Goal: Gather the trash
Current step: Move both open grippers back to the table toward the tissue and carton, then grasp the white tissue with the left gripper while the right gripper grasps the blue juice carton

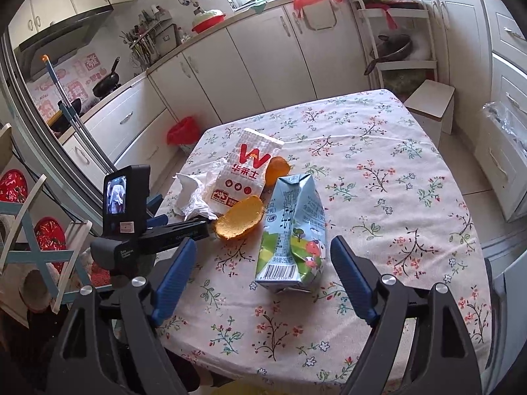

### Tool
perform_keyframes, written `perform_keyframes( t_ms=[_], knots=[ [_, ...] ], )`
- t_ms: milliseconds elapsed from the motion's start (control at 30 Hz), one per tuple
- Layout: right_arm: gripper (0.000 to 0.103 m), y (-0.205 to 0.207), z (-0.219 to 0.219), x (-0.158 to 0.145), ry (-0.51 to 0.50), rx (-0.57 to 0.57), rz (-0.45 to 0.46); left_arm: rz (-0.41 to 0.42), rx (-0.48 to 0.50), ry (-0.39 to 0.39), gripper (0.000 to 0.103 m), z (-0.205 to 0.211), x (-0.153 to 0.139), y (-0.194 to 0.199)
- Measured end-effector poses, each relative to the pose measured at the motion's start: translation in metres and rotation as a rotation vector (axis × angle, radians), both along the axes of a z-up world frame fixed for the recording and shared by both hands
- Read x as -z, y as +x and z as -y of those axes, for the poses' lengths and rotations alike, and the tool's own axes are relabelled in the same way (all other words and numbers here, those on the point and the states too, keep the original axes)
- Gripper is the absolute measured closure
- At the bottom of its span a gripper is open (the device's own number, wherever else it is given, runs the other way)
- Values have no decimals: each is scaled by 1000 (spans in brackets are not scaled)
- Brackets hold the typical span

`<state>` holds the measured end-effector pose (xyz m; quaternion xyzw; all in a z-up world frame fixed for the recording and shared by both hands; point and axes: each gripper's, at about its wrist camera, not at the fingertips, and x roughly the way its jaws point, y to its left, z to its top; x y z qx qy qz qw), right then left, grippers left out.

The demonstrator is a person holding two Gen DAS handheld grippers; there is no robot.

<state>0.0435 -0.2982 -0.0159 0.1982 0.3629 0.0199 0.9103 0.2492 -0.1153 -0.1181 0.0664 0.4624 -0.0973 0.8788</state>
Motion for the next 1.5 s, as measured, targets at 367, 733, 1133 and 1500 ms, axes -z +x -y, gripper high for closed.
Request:
perform_keyframes(
  t_ms=[367, 733, 1133, 1500],
  knots=[
    [22, -12, -12, 14, -35, -9, -36, 0, 0, 0, 7, 0, 0, 0],
    [22, -14, -1, 22, -1, 22, -64, 0, 0, 0, 7, 0, 0, 0],
    [22, -23, -1, 7, -65, 33, 11, 0, 0, 0, 7, 0, 0, 0],
    [22, -12, 0, 19, -47, -2, -39, 0, 0, 0, 7, 0, 0, 0]
  ],
)
